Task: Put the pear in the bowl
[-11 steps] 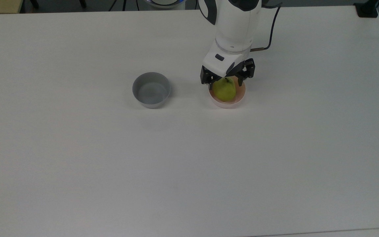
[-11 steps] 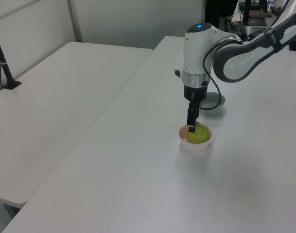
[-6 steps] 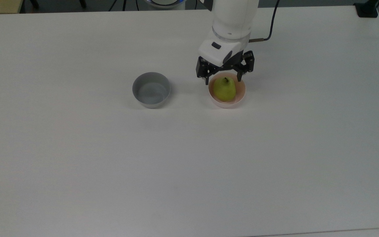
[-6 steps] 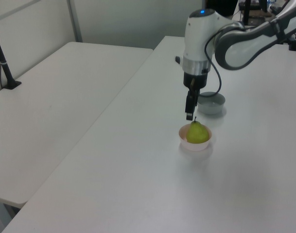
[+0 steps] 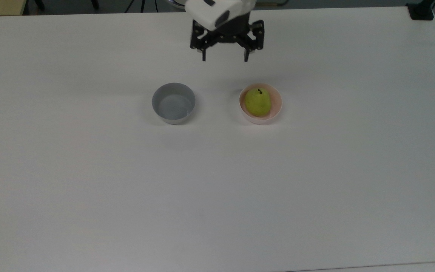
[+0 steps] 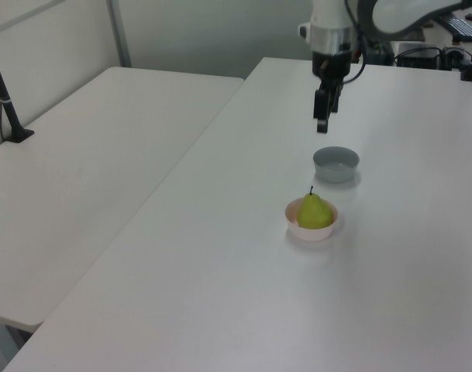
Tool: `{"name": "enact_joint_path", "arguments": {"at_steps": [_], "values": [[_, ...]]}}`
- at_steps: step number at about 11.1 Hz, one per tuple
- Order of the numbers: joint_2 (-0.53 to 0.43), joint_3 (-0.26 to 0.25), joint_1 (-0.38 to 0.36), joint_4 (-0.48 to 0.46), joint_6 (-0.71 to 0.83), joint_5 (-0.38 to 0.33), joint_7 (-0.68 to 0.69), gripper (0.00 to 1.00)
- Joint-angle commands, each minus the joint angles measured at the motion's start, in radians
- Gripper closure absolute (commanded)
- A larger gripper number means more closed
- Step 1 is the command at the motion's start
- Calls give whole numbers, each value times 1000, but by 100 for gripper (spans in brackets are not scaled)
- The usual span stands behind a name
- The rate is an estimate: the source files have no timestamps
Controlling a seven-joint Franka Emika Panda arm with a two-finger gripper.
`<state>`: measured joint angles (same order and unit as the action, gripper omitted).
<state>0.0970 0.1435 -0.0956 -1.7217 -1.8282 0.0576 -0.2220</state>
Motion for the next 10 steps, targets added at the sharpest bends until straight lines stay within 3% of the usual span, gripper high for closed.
{"name": "enact_joint_path", "arguments": {"at_steps": [1,4,8,10], "values": [[-106,-42,55,16,125,2,-8,0],[-169,-125,66,19,184,-2,51,0],[-161,-154,163,50,172,-80,450,0],[-161,-171,162,62,170,-108,463,0]]}}
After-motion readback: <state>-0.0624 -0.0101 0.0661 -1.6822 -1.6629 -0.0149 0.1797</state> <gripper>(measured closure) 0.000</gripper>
